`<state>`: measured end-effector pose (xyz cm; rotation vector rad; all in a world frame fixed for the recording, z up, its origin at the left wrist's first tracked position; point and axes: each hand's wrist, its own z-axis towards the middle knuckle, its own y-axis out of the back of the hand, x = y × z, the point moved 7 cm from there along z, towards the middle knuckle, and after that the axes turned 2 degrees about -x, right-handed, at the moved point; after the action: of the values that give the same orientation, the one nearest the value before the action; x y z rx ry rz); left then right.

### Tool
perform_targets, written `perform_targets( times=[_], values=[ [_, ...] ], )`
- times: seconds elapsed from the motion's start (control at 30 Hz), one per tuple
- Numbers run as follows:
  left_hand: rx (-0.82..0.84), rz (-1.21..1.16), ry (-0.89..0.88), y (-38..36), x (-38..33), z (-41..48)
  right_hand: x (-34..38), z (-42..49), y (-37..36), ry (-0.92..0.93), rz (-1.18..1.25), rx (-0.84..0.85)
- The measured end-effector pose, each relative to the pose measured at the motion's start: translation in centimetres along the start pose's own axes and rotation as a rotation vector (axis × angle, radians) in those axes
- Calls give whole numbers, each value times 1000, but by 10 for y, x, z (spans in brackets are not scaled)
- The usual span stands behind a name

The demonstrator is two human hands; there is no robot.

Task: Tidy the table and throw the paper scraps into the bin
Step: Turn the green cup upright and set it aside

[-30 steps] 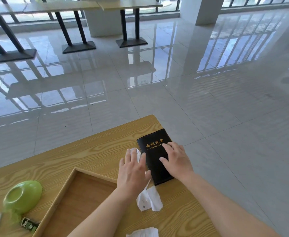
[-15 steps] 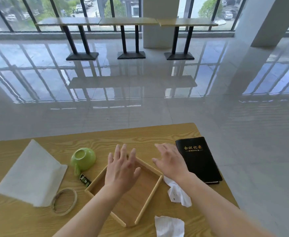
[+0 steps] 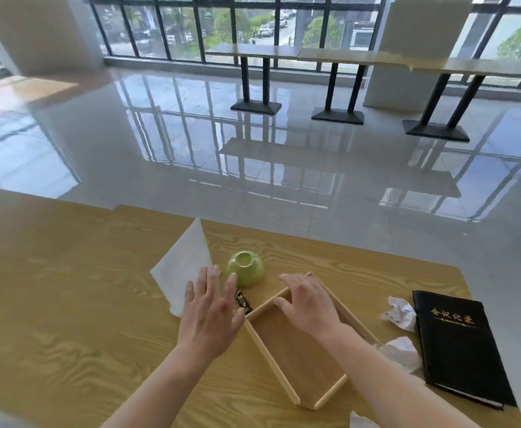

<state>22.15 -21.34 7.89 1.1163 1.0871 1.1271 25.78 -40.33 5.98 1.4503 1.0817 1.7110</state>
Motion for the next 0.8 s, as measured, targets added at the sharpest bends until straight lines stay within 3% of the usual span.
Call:
perform_targets(
  times=[0.33,0.8],
  values=[
    [24,-29,84,-9,85,-44,62,11,-60,25,-27,110],
    [194,-159,-118,-69,157,-64,90,8,-121,-302,-61,185]
  ],
)
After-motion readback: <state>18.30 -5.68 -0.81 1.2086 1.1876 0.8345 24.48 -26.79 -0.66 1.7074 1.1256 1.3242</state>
